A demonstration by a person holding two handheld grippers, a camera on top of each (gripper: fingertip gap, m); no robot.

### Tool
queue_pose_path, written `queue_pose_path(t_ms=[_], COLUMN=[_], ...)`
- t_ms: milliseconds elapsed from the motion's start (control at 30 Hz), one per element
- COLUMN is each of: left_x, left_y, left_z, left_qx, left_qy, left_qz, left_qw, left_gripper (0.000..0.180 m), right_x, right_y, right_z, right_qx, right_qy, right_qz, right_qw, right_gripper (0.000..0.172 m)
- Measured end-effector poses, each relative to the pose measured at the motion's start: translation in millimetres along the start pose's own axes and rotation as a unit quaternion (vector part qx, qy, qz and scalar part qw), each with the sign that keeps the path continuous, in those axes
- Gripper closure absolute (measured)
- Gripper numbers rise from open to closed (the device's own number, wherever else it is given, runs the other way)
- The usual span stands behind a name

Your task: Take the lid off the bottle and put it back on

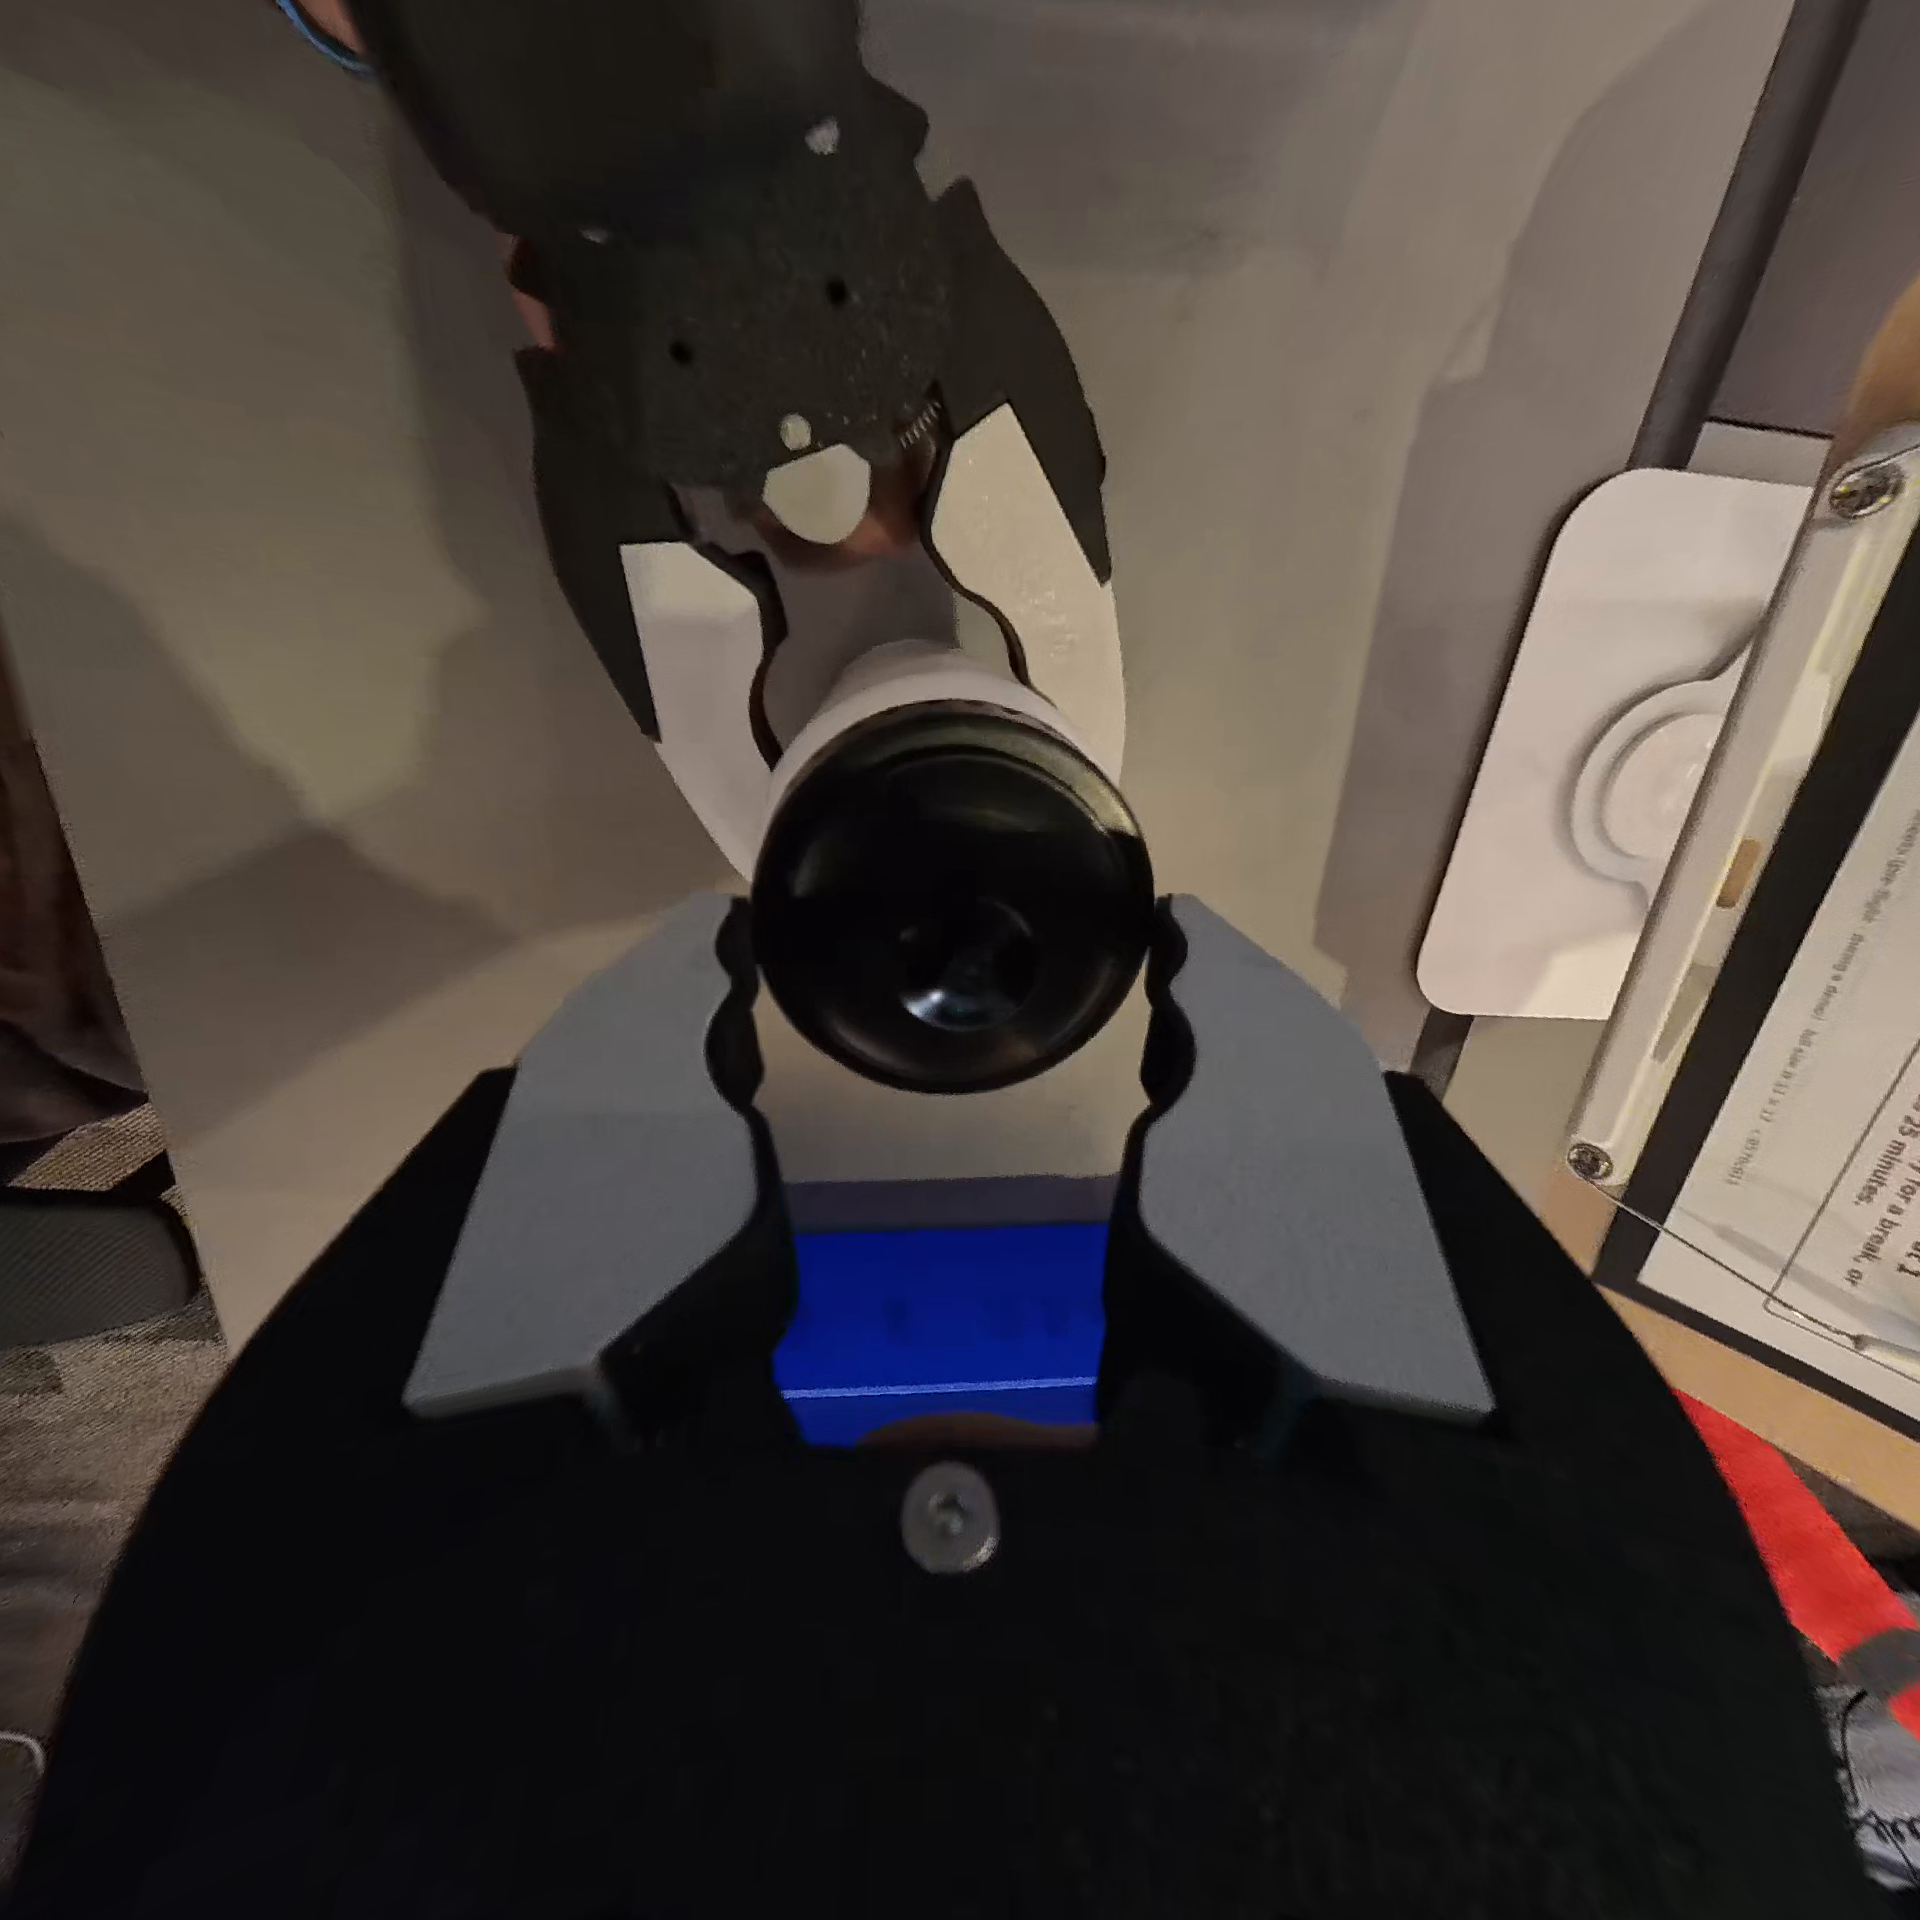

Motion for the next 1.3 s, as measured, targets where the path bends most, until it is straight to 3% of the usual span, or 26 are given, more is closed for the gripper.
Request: queue_pose_path(t_ms=[200,367,500,600,700,833,900,933,1300], left_x=[0,0,1,1,1,0,0,0,-1], left_y=[1,-1,-2,-2,-2,-2,-2,-2,-2], left_z=[0,0,1,1,0,0,0,0,0], left_qx=[-0.004,0.003,0.005,0.002,0.0,0.001,0.0,0.001,0.001], left_qy=[-0.001,0.003,0.004,0.004,0.003,0.002,0.002,0.001,0.0], left_qz=[0.003,0.005,0.005,0.004,0.002,-0.001,-0.005,-0.007,-0.012], left_qw=[1.0,1.0,1.0,1.0,1.0,1.0,1.0,1.0,1.0], left_gripper=[0.096,0.096,0.096,0.096,0.096,0.096,0.096,0.096,0.096], right_x=[0,-2,-1,-6,-19,-27,-25,-22,-3], right_y=[-2,6,9,7,0,8,6,6,2], right_z=[3,8,8,7,7,2,5,5,7], right_qx=[0.086,0.185,0.241,0.213,0.126,-0.021,-0.009,-0.001,0.012], right_qy=[0.047,0.147,0.172,0.148,0.102,0.003,-0.04,-0.042,0.015], right_qz=[0.005,-0.046,-0.062,-0.07,-0.098,-0.074,-0.064,-0.049,-0.005], right_qw=[0.995,0.971,0.953,0.963,0.982,0.997,0.997,0.998,1.0], right_gripper=[0.1,0.1,0.099,0.096,0.075,0.083,0.093,0.087,0.102])
Point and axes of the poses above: each gripper's, where its closed fingertips meet, x out along the fingers, z out of its top, y = z × x across the jaws, the point moved 5 cm from there along -x, back along the fingers, and after that the axes turned 15 degrees about -z, right-handed, at the moved point
